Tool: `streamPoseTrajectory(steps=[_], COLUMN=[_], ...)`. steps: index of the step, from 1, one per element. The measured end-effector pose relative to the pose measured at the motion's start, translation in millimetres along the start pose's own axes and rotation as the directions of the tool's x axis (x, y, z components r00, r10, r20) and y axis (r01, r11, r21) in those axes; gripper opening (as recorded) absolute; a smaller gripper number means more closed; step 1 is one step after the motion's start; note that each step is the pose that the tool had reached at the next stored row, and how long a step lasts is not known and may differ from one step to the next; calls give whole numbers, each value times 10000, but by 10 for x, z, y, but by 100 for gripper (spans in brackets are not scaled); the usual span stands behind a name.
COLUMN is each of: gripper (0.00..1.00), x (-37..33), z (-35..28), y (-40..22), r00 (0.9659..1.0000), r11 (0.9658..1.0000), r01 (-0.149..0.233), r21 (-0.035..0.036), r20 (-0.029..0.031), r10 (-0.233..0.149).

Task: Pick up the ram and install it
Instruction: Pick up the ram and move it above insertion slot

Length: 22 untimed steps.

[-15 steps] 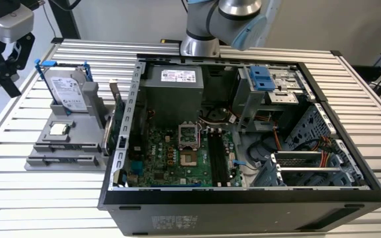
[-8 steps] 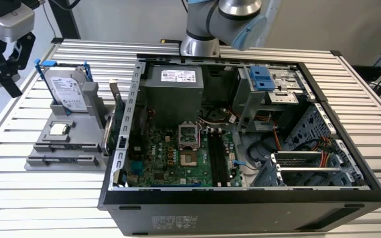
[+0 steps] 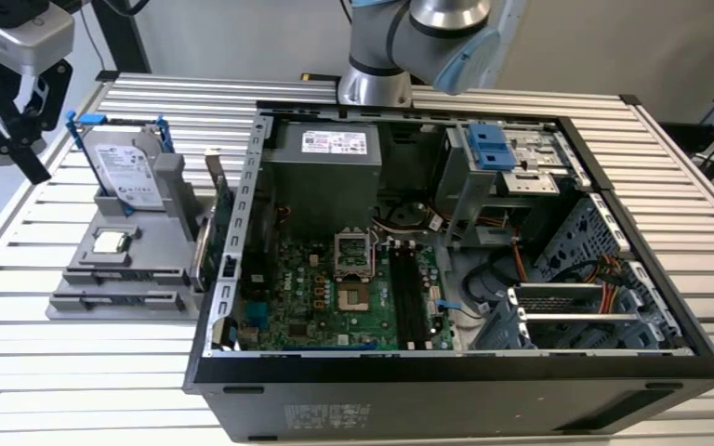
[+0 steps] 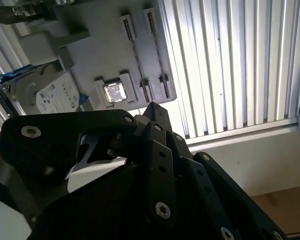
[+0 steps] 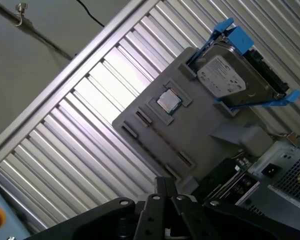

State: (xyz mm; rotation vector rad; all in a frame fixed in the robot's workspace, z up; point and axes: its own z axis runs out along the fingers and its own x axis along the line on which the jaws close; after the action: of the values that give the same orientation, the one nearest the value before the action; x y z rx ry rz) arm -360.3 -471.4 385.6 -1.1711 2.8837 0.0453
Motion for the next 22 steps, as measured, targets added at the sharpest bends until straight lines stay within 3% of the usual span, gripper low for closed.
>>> streamPoseTrajectory(steps=[3, 9, 19, 22], gripper=[0, 0, 0, 0], x=[-11, -16, -17, -17], z=[4, 5, 5, 5], y=[-11, -16, -17, -17], r00=[9999, 9981, 9895, 9886], r11=[9999, 9981, 9895, 9886], r01=[149, 618, 1446, 1503], r21=[42, 30, -3, -5], r20=[33, 25, 14, 14], r10=[-149, -618, -1446, -1503])
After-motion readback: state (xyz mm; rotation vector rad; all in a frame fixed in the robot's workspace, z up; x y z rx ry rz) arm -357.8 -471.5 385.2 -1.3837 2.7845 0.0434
